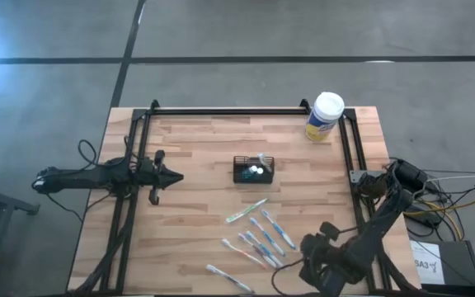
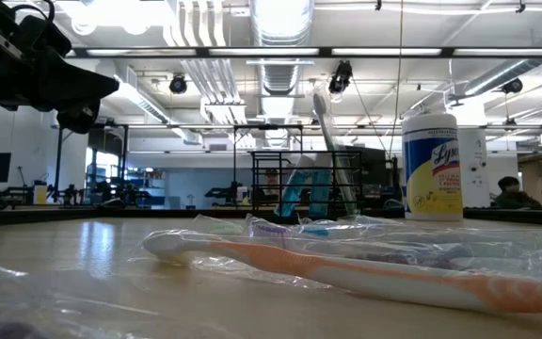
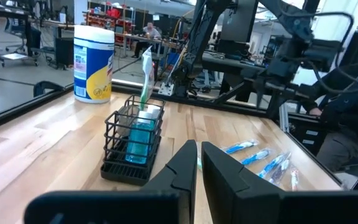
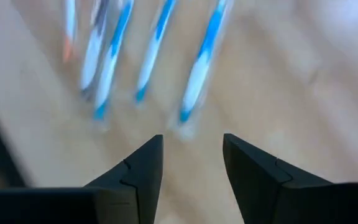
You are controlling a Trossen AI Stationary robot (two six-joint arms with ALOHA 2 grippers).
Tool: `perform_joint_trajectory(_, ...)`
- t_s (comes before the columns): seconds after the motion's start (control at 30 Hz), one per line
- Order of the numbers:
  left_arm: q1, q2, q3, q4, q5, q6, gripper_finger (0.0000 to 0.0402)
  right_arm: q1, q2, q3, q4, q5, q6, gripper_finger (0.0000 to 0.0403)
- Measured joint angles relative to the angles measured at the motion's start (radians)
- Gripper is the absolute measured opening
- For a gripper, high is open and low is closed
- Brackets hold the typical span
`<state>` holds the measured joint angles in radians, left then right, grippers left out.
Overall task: Pick & Place toothbrushing station
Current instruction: Put the green toothbrush into the black wire organizer
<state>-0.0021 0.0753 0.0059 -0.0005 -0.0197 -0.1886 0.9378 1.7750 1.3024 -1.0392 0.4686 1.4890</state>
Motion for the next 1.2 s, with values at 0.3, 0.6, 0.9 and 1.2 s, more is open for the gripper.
perform_joint_trajectory(0.3, 0.000, 0.000, 0.000, 0.041, -0.005, 0.063, 0.0028, -0.052, -0.336, -0.200, 0.214, 0.254, -0.529, 0.0079)
perform_joint_trajectory(0.6, 0.000, 0.000, 0.000, 0.081, -0.093, 0.083, 0.0028, -0.337, -0.808, -0.637, 1.118, -0.334, -1.498, 0.0009)
perform_joint_trajectory(0.9, 0.000, 0.000, 0.000, 0.095, -0.124, 0.057, 0.0028, -0.593, -1.259, -0.974, 1.127, -0.422, -1.527, 0.0008)
perform_joint_trajectory(1.2, 0.000, 0.000, 0.000, 0.096, -0.124, 0.002, 0.0028, -0.596, -1.609, -1.149, 1.150, -0.417, -1.538, 0.0008)
